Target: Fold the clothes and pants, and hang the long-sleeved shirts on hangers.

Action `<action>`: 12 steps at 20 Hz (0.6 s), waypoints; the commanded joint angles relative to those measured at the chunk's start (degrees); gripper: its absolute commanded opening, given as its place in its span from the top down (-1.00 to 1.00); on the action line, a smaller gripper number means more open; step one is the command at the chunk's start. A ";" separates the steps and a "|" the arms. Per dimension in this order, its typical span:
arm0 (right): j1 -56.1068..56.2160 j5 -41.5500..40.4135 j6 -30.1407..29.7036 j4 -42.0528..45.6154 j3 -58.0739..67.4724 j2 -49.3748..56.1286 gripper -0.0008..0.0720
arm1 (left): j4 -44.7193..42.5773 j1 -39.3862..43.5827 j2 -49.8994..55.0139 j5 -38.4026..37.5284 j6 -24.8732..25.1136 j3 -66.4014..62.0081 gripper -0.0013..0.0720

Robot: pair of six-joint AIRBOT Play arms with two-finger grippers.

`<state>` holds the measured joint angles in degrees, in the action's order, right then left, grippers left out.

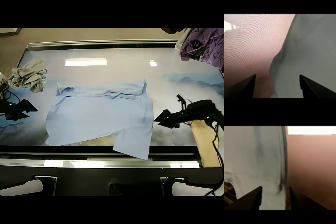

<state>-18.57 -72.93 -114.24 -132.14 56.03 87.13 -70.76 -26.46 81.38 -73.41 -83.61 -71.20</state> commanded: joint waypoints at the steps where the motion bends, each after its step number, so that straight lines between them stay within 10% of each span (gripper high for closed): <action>1: 2.58 2.56 -3.65 -1.36 -3.91 2.29 -0.16 | -0.22 -0.48 -0.68 -0.74 -2.10 1.11 -0.72; 4: 4.22 5.20 -4.50 -1.60 -3.91 3.69 -0.15 | -0.22 -0.57 -0.68 -1.88 -5.20 1.11 -0.72; 7: 4.59 7.23 -4.57 -2.82 -3.89 3.76 0.34 | 0.63 -2.16 -2.91 -0.96 -5.05 2.84 -0.72; 12: 4.59 5.75 -5.07 -2.91 -3.89 3.74 0.88 | 10.38 -12.83 -13.27 1.70 7.56 23.91 -0.72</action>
<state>-14.13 -67.20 -118.93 -135.04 52.21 90.78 -66.26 -34.06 72.55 -72.01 -83.05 -57.63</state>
